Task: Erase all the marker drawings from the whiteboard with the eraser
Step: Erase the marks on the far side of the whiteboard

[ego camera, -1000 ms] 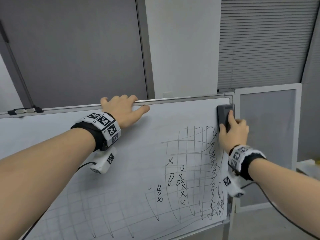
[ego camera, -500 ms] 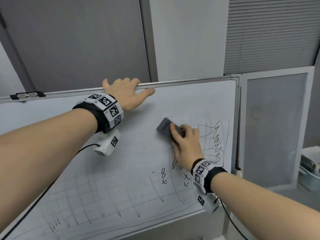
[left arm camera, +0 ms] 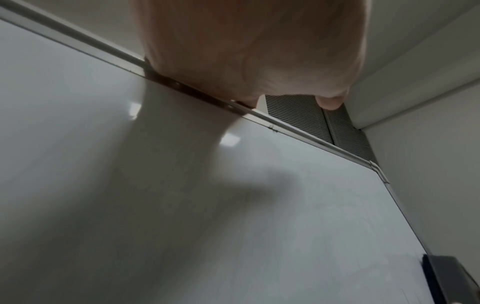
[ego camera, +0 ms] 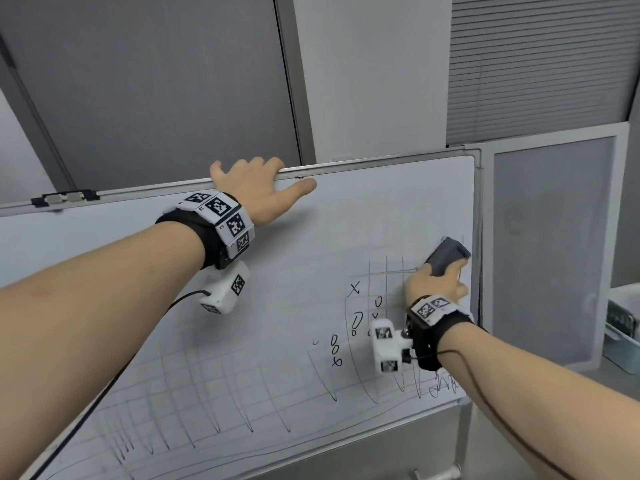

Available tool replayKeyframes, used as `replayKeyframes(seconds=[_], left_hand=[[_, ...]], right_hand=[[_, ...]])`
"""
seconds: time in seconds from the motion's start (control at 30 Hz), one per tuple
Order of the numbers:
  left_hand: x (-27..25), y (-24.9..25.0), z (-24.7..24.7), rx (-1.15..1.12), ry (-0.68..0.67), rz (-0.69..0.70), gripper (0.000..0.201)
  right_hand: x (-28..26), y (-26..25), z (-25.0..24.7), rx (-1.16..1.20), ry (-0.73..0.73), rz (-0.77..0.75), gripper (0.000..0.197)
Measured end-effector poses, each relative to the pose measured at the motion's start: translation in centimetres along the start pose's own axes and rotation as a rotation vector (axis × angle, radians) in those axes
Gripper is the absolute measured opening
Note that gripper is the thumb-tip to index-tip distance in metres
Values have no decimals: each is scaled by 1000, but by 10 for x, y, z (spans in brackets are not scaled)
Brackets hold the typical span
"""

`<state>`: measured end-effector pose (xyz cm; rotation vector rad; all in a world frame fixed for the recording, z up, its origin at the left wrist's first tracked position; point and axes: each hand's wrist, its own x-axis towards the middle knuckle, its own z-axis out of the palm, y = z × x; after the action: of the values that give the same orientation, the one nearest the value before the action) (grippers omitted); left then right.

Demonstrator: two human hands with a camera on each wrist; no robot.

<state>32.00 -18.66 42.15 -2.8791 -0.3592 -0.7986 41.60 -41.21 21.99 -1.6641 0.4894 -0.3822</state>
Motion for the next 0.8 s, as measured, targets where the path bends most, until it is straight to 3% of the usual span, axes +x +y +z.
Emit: replayKeyframes(seconds=[0.07,0.13,0.23,0.3,0.37,0.43,0.47,0.5,0.57,0.63,0.67,0.73,0.8], left_hand=[[0,-2,-1,6,-15,-3,92],[-1,-5,1,19,1,5,94],[-2,-5,3,32,24,16,94],[-3,-3,2,38,23,24,95],[-3,-3,1,35,19,27,94],[-4,-3,0,35,9,24,95],[-4,-2,1,35,5,22,95],[-4,-2,1,35,4,22,96],[-4,-2,1,37,10,24,95],[-5,-2,0,45,15,24,95],[-5,-1,0,47,15,23,95],[-5,-2,0,51,15,19,97],[-5,-3,0,53,15,12,98]], right_hand=[[-15,7,8,-46,25,-292,67],[-30,16,16,-99,-59,-806,67],[-41,35,22,-387,-273,-1541,70],[-50,44,20,-576,-416,-1790,64],[-50,46,17,-645,-436,-1886,64],[-42,44,16,-587,-378,-1794,65],[-39,42,16,-516,-322,-1635,66],[-36,38,15,-418,-248,-1398,66],[-32,27,11,-204,-80,-740,66],[-18,20,4,-61,-65,-79,69],[-8,19,0,11,-120,122,70],[3,19,-6,108,-193,275,72],[2,18,-5,81,-184,240,72]])
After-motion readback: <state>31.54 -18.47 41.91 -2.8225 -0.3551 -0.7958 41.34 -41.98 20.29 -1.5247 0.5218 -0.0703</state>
